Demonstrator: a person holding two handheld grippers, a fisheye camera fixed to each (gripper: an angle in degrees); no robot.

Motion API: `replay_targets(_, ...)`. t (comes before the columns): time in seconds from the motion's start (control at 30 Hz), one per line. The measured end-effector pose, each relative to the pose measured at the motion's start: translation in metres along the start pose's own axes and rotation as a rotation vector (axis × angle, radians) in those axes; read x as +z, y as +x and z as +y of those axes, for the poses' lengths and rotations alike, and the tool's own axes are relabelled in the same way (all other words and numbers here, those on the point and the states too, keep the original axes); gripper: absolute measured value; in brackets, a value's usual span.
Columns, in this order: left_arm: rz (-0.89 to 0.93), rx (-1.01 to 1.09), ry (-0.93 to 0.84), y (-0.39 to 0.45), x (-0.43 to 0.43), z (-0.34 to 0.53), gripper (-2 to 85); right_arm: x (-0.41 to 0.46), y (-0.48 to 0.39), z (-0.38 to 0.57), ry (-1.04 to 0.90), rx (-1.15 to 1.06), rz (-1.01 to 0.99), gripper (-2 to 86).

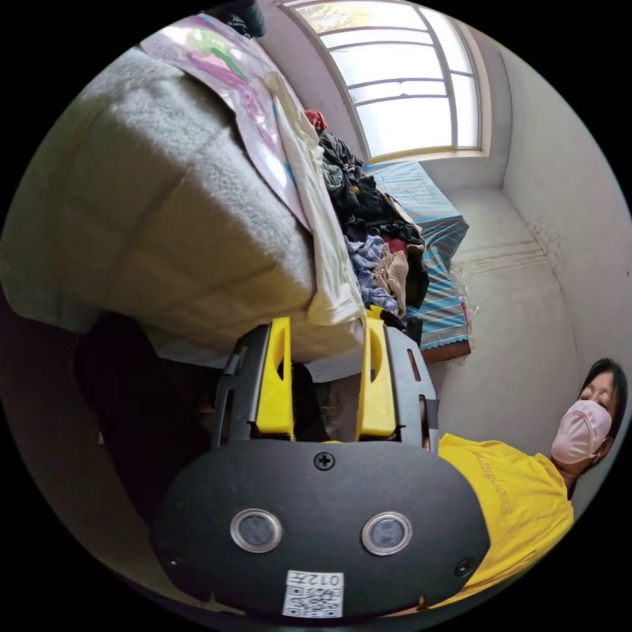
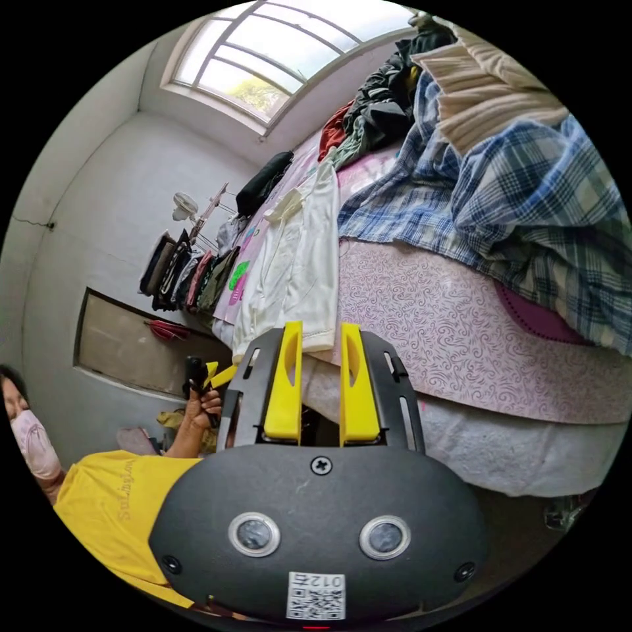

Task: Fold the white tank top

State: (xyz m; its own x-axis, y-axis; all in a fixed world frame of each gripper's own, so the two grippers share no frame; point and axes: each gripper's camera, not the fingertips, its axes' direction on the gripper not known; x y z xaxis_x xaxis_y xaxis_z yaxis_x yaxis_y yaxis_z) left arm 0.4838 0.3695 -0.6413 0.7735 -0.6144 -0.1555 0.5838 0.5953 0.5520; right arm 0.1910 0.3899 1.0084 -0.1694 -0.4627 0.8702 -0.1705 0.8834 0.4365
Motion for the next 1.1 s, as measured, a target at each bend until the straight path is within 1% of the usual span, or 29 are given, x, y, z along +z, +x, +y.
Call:
replay_targets(0.1, 0.002, 0.017, -0.009, 0.0, 0.018, -0.003, 10.3, 0.005, 0.002, -0.006, -0.003, 0.03, 0.01, 4.4)
replay_targets(0.2, -0.073, -0.042, -0.029, -0.01, 0.03, 0.001, 5.4, 0.007, 0.001, -0.01, -0.014, 0.026, -0.021, 3.0)
replay_targets(0.3, 0.064, -0.064, -0.006, -0.014, 0.033, 0.015, 2.4, 0.003, 0.004, -0.008, -0.004, 0.049, -0.083, 2.4)
replay_targets(0.33, 0.082, -0.056, -0.008, -0.01, 0.034, 0.021, 1.8, 0.001, 0.006, -0.006, 0.002, 0.061, -0.1, 2.2)
replay_targets(0.53, 0.006, -0.025, -0.095, -0.006, 0.064, 0.038, 0.8, 0.008, 0.01, -0.003, -0.019, 0.058, -0.087, 2.0)
replay_targets(0.6, -0.008, -0.022, -0.105, -0.008, 0.076, 0.044, 0.7, 0.008, 0.002, -0.003, -0.01, 0.037, -0.028, 2.0)
replay_targets(0.67, -0.004, -0.013, -0.112, -0.009, 0.087, 0.05, 0.7, 0.002, -0.019, -0.004, 0.077, -0.008, 0.182, 1.8)
replay_targets(0.7, 0.003, -0.001, -0.112, -0.008, 0.093, 0.054, 0.7, 0.001, -0.026, -0.004, 0.108, -0.028, 0.234, 1.7)
replay_targets(0.73, 0.001, 0.008, -0.114, -0.007, 0.098, 0.059, 0.8, 0.0, -0.044, -0.006, 0.17, -0.084, 0.294, 1.5)
replay_targets(0.77, -0.005, 0.014, -0.117, -0.006, 0.1, 0.061, 0.9, 0.003, -0.062, -0.012, 0.205, -0.154, 0.295, 1.4)
replay_targets(0.87, -0.095, 0.049, -0.117, 0.004, 0.102, 0.072, 1.5, 0.032, -0.103, -0.04, 0.199, -0.311, 0.236, 1.2)
replay_targets(0.93, -0.232, 0.111, -0.06, 0.025, 0.089, 0.087, 1.9, 0.058, -0.121, -0.064, 0.157, -0.365, 0.206, 1.1)
replay_targets(0.97, -0.266, 0.127, -0.04, 0.031, 0.084, 0.091, 1.9, 0.076, -0.131, -0.082, 0.128, -0.39, 0.184, 1.1)
replay_targets(1.03, -0.382, 0.208, 0.054, 0.058, 0.061, 0.108, 1.9, 0.102, -0.143, -0.108, 0.102, -0.427, 0.173, 1.0)
replay_targets(1.1, -0.417, 0.271, 0.1, 0.076, 0.046, 0.111, 1.7, 0.128, -0.154, -0.136, 0.079, -0.458, 0.181, 1.0)
